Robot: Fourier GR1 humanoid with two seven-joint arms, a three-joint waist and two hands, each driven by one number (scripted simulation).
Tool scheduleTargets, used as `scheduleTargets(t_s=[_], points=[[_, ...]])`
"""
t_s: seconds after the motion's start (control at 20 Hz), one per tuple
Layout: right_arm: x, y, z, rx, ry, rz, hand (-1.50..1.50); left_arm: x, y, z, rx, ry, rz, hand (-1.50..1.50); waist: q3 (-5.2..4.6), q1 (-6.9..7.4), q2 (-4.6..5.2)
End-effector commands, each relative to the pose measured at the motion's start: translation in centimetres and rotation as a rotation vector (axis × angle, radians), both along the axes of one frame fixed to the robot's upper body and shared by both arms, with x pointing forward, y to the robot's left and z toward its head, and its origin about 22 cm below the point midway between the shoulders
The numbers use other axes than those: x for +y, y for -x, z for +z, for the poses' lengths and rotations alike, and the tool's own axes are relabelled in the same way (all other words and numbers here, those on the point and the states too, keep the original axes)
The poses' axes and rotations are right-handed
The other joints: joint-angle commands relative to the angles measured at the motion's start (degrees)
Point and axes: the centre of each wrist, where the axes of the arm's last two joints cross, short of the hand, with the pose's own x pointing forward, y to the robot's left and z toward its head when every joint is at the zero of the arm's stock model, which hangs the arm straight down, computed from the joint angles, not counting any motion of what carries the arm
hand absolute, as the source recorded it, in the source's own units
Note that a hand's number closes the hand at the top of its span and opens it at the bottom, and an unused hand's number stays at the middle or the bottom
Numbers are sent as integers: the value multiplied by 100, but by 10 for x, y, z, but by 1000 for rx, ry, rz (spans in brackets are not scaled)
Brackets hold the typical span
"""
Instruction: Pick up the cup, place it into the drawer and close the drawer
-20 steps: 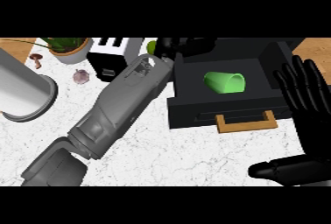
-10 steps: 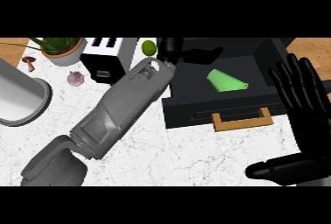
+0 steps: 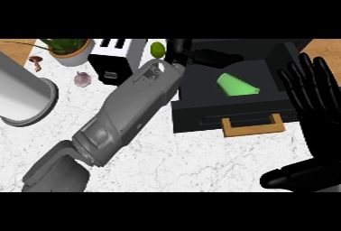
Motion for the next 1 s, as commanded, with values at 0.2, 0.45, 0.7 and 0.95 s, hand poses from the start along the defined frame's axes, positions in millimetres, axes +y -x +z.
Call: scheduleTargets(t_s=[0.2, 0.45, 0.7, 0.95], points=[[-9, 20, 14, 6, -5, 18, 150, -1, 2, 13, 23, 165, -61, -150, -5, 357, -106], [-22, 23, 7, 10, 219, 69, 150, 36, 0, 5, 5, 226, -18, -150, -9, 560, -149], [-30, 27, 3, 5, 337, 45, 150, 84, 5, 0, 34, 275, 55, -150, -6, 658, -169], [-27, 24, 1, 15, 462, 47, 150, 128, 27, -17, 64, 307, 90, -150, -7, 695, -166]])
